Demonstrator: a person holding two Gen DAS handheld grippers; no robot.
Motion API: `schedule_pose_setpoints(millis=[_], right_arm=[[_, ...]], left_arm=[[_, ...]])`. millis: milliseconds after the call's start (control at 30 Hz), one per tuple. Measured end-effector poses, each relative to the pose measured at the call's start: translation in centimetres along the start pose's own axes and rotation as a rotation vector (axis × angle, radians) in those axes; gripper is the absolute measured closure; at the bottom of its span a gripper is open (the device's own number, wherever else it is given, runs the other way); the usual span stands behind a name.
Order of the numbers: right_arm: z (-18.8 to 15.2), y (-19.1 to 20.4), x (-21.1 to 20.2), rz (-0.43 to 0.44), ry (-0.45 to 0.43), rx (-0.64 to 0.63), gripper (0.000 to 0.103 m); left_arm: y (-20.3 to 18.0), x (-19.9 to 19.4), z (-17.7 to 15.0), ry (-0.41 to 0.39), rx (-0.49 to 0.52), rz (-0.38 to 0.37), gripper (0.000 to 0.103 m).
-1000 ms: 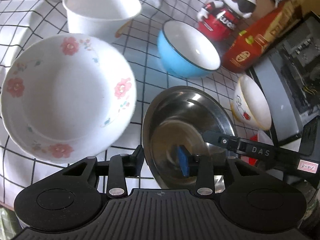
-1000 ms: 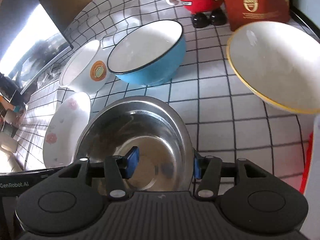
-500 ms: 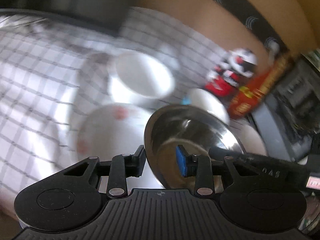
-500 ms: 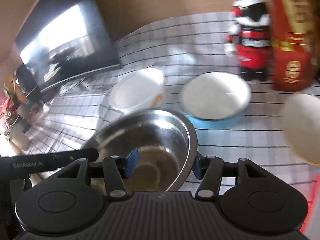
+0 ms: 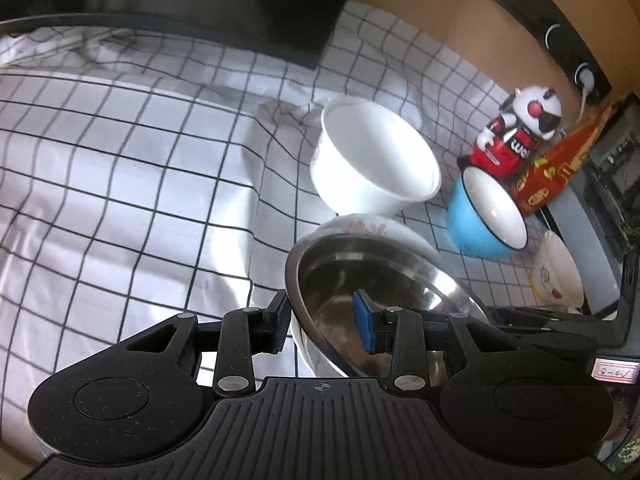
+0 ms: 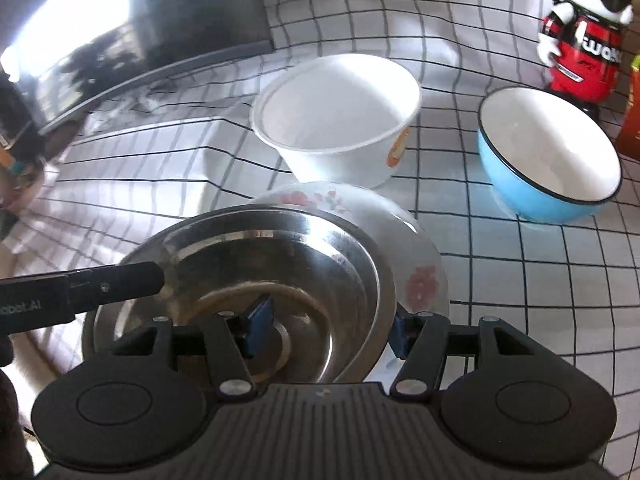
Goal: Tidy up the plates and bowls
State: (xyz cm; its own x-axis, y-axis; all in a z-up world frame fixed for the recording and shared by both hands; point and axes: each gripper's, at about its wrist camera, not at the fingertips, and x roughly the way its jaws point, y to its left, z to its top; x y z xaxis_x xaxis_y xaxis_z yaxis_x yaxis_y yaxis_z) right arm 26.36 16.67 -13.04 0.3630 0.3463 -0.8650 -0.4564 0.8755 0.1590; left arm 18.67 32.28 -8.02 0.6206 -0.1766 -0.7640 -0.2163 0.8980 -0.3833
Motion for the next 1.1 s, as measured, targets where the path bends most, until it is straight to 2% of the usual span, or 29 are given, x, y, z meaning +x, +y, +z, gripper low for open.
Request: schedule_pose_setpoints(millis=[200,300,533,633,733,800,933,1000,1100], right_arm=[[0.3,-0.4,1.1,-0.018,0.007,-0.044,0.044],[0.4,-1.5,1.5,0.02,0.017,-0.048,0.044],[0.9,-3.0,1.8,0.102,0.026,-0.095,0.044],[1.2,-3.5,0.8,0.109,-0.006,-0.11,0.044],[1.5,-3.9,-1.1,0.119,-0.055,-0.121,0.043],[1.6,-4.2,-1.7,0.109,-0.08,-0.116,0.041],[1.4,-5.1,-0.8,0.015,-0.093,-0.08,0.037],[1.1,-6.1,0.0,0.04,-0.054,-0.016,0.036],[0.7,-7.2,1.3,0.107,0.013,0.07,0.035]], left_arm=[[-0.4,1.7,0.1,0.022,0.028,0.026,0.066],[-0.6,2.5,-0.2,0.049,0.006,0.048,0.066],[-1.7,2.5,0.0,0.028,0.023,0.113,0.069],[-2.4,1.9,0.1,-0.01,0.093,0.183,0.069],[-2.7,2.6,0.2,-0.001,0.138,0.251,0.069],[-2.1,3.3,0.3,0.029,0.106,0.238,0.069],[-1.2,4.2,0.4,0.067,0.023,0.164,0.069],[-1.2,4.6,0.5,0.077,0.006,0.143,0.063],[-1.0,5.7,0.8,0.103,-0.02,0.141,0.064]])
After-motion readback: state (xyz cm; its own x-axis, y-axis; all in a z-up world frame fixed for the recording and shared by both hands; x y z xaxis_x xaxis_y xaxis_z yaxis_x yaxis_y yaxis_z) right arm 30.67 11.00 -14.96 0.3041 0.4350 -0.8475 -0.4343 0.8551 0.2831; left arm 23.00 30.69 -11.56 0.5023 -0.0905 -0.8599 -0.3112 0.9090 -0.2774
